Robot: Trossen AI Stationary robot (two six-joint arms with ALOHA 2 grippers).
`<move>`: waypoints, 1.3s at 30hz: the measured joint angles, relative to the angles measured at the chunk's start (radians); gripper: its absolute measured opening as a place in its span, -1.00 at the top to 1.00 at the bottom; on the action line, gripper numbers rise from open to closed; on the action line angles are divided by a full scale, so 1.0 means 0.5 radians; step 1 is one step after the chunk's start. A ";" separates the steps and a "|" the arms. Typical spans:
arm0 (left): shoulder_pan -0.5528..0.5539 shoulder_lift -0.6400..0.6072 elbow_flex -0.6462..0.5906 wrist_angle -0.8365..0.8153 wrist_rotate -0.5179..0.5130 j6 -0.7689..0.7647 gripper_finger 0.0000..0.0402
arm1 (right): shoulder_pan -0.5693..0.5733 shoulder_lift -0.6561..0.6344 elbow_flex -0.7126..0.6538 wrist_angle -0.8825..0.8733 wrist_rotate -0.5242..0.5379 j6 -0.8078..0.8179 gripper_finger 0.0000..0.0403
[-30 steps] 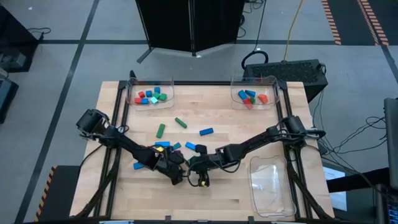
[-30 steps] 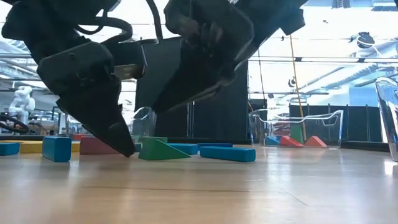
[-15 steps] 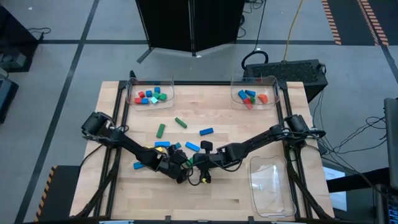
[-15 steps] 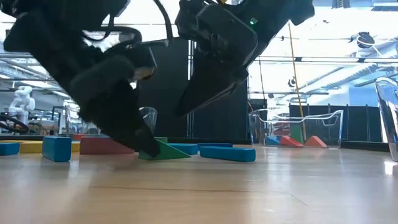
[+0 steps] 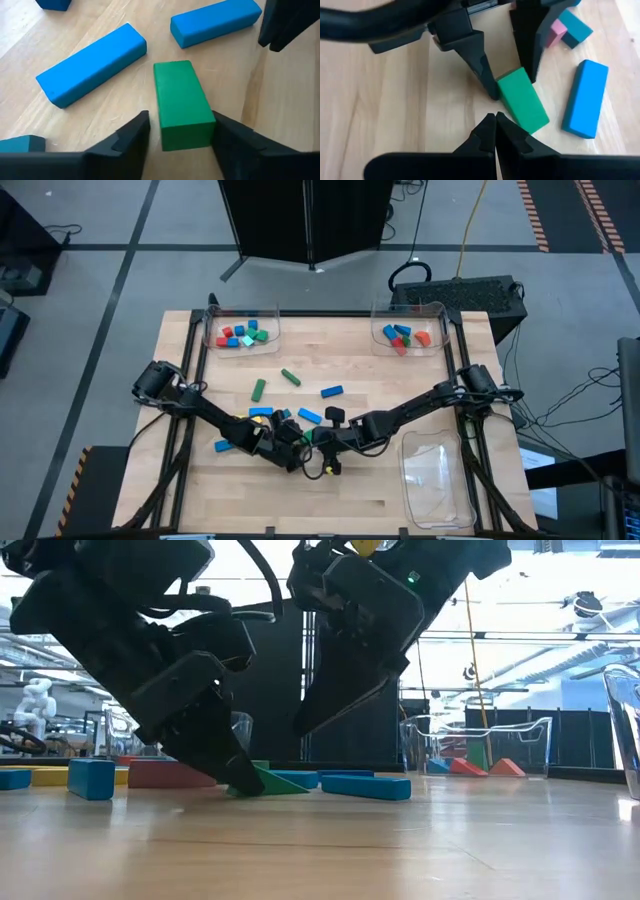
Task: Sort blocks by size
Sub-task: Put the green triangular block into the top right transparent bin
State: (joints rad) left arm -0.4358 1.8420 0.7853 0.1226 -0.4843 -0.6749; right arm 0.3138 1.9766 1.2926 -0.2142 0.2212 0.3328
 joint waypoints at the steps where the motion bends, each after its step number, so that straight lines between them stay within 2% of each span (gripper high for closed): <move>1: 0.000 0.000 0.000 0.000 0.000 0.000 0.08 | 0.004 0.000 0.000 0.000 0.025 0.000 1.00; 5: 0.000 0.000 0.000 -0.001 -0.001 0.009 0.29 | 0.014 0.000 0.000 -0.014 0.046 0.000 1.00; 8: 0.000 0.000 0.000 0.002 -0.001 0.060 0.35 | 0.015 0.000 0.000 -0.041 0.045 0.000 1.00; 16: 0.001 -0.017 -0.002 -0.007 0.010 0.078 0.34 | 0.014 0.000 0.000 -0.089 0.045 0.000 1.00; 25: 0.001 -0.154 -0.006 -0.034 0.031 0.229 0.34 | 0.016 -0.017 0.000 -0.146 0.046 -0.008 0.94; 31: 0.001 -0.191 -0.003 -0.115 0.026 0.233 0.34 | 0.037 -0.155 0.000 -0.282 0.239 -0.020 0.87; 39: 0.000 -0.237 -0.002 -0.075 0.024 0.344 0.34 | 0.040 -0.274 0.000 -0.389 0.282 -0.061 0.73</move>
State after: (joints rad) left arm -0.4358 1.7237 0.7841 0.0853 -0.4722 -0.5028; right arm 0.3340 1.8399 1.2928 -0.4086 0.3621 0.3023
